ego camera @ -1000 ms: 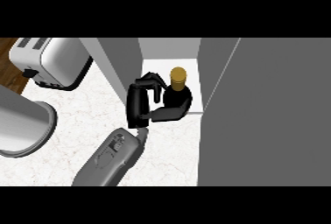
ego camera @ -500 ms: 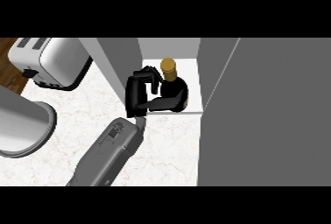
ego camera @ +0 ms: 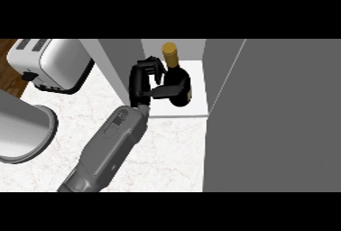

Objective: Pick up the wine, place it into the cabinet and close the cabinet

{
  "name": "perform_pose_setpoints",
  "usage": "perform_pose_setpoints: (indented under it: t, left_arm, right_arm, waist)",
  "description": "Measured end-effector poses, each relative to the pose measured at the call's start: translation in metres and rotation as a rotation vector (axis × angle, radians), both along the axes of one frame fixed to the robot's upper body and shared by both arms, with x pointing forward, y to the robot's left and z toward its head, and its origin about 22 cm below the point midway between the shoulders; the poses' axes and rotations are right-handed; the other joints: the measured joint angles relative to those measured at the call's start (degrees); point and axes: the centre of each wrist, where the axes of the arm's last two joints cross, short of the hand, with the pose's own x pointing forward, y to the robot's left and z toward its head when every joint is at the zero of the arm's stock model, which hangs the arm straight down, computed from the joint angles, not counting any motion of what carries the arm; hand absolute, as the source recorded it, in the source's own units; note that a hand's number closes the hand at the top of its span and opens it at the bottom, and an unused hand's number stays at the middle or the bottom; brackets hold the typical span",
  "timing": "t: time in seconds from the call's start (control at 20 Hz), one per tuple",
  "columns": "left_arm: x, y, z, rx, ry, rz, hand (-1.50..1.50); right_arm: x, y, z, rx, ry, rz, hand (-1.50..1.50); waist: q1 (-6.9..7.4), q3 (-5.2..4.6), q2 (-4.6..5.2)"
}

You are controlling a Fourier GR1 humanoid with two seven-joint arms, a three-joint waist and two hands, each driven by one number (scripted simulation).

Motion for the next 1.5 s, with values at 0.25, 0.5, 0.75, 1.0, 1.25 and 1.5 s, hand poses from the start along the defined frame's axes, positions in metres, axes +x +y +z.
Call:
perform_pose_setpoints:
  t: [0.25,0.5,0.75,1.0,1.25,1.5]
  left_arm:
    - [0.017,0.002,0.003,0.009,-0.001,0.028,1.5]
    - [0.027,0.002,0.006,0.046,-0.053,0.068,1.5]
    - [0.038,0.002,0.011,0.075,-0.08,0.102,1.5]
    - [0.044,0.006,0.01,0.064,-0.07,0.115,1.5]
    - [0.048,0.008,0.01,-0.023,-0.031,0.128,1.5]
    - [0.05,0.01,0.008,-0.072,-0.027,0.11,1.5]
  right_arm:
    - [0.003,-0.001,0.004,-0.014,-0.005,-0.003,-1.5]
    - [0.004,0.0,0.007,-0.015,-0.009,0.005,-1.5]
    - [0.003,-0.003,0.002,-0.017,-0.014,0.007,-1.5]
    - [0.002,0.003,0.001,-0.001,-0.006,0.031,-1.5]
    - [0.003,0.003,0.0,0.0,-0.01,0.04,-1.5]
    - [0.001,0.002,-0.005,0.002,-0.006,0.044,-1.5]
  waist:
    - [-0.32,-0.01,0.13]
    - [-0.64,-0.01,0.21]
    - [-0.78,0.01,0.28]
    - [-1.21,-0.01,0.4]
    - [-1.55,0.03,0.44]
    - [-1.85,0.29,0.19]
